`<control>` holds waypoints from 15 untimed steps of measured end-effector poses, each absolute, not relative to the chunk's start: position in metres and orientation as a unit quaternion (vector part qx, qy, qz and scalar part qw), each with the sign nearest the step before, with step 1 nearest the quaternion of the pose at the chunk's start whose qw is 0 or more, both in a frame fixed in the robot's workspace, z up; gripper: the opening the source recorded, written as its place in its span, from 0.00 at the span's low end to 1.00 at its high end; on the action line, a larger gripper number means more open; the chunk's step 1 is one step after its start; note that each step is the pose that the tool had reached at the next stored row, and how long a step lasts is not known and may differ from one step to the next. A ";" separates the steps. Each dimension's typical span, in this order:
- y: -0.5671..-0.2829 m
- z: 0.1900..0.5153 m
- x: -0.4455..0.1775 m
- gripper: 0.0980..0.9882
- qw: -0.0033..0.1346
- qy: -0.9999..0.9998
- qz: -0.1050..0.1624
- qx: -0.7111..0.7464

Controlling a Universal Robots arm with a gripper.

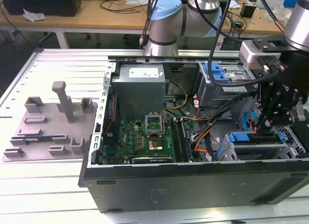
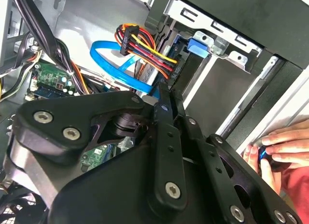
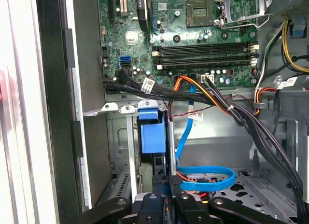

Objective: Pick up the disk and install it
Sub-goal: 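Insert the second disk wire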

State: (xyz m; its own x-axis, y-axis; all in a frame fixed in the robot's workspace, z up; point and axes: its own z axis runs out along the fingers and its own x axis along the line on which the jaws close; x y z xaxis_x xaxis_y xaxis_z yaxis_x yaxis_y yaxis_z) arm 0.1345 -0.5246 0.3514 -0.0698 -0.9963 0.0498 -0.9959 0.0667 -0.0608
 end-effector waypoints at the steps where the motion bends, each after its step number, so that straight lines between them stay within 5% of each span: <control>1: -0.525 0.351 0.135 0.07 0.003 0.730 -0.039 -0.682; 15: -0.525 0.348 0.135 0.07 0.003 0.730 -0.039 -0.682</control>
State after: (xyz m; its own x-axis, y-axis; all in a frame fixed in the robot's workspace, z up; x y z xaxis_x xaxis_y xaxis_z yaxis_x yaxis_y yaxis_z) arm 0.1350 -0.5246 0.3478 -0.0697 -0.9963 0.0499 -0.9959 0.0667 -0.0608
